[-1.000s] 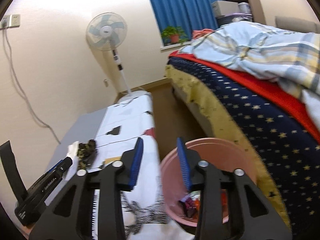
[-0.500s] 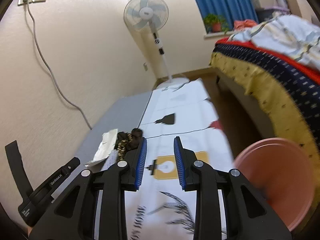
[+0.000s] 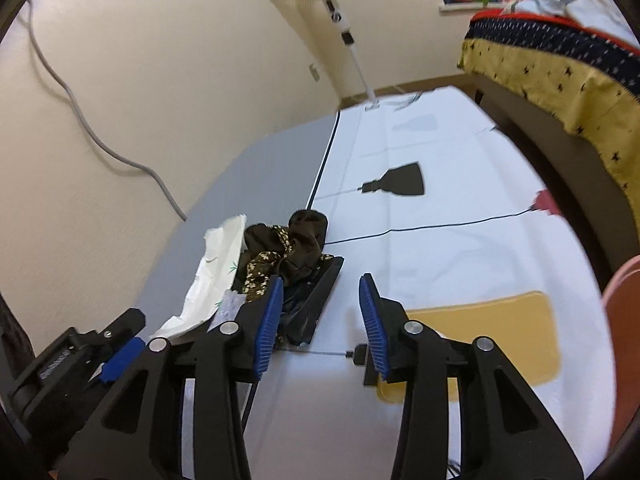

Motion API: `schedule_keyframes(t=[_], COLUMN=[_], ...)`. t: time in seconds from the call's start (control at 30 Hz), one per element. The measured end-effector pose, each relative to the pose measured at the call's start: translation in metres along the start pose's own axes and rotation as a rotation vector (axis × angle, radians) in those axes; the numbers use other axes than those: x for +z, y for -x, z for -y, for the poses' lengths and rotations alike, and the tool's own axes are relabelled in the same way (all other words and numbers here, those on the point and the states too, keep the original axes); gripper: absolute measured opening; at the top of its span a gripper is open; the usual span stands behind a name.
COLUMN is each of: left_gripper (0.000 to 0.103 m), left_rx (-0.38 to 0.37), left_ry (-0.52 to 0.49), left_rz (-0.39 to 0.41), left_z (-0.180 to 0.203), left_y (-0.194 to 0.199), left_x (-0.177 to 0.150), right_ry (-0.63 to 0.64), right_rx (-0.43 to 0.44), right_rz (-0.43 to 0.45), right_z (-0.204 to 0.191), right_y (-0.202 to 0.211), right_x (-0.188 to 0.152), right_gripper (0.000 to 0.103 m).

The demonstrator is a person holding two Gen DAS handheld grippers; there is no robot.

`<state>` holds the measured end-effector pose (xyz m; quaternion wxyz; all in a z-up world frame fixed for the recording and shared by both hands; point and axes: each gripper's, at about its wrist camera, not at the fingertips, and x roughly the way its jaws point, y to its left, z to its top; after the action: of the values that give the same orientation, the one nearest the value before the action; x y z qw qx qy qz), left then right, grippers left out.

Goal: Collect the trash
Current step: 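Grasp the cream paper wrapper with the left tool while the right tool grasps a small dark item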

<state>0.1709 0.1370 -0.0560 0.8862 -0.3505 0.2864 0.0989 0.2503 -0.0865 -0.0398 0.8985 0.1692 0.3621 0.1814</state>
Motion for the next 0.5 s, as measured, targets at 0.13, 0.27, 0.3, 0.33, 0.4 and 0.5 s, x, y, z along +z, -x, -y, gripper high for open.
schedule_keyframes(t=[0.13,0.27,0.3,0.33,0.4,0.5], left_gripper=[0.048,0.047,0.047,0.047,0.034,0.023], left_rx=[-0.009,-0.016,-0.019,-0.025,-0.038,-0.049], left_ry=[0.008,0.016,0.016,0.018,0.011,-0.014], left_rz=[-0.028,-0.05,-0.054,-0.058,-0.067,-0.072], left_z=[0.001,0.001,0.001,0.001,0.004,0.009], left_y=[-0.009,-0.018,-0.019,-0.02,-0.022,-0.022], left_x=[0.001,0.0,-0.001,-0.001,-0.003,-0.004], right_ry=[-0.035,-0.043,-0.041,-0.039,-0.027,-0.015], right_rx=[0.002,-0.009,-0.01,-0.008,0.001,0.007], right_rz=[-0.051,-0.091,-0.091,-0.09,-0.094,-0.08], right_z=[0.002,0.001,0.0,0.0,-0.002,-0.004], right_y=[-0.02,-0.031,-0.031,-0.03,-0.029,-0.023], right_x=[0.002,-0.001,-0.001,-0.001,-0.002,-0.004], right_gripper=[0.042,0.042,0.039,0.032,0.02,0.01])
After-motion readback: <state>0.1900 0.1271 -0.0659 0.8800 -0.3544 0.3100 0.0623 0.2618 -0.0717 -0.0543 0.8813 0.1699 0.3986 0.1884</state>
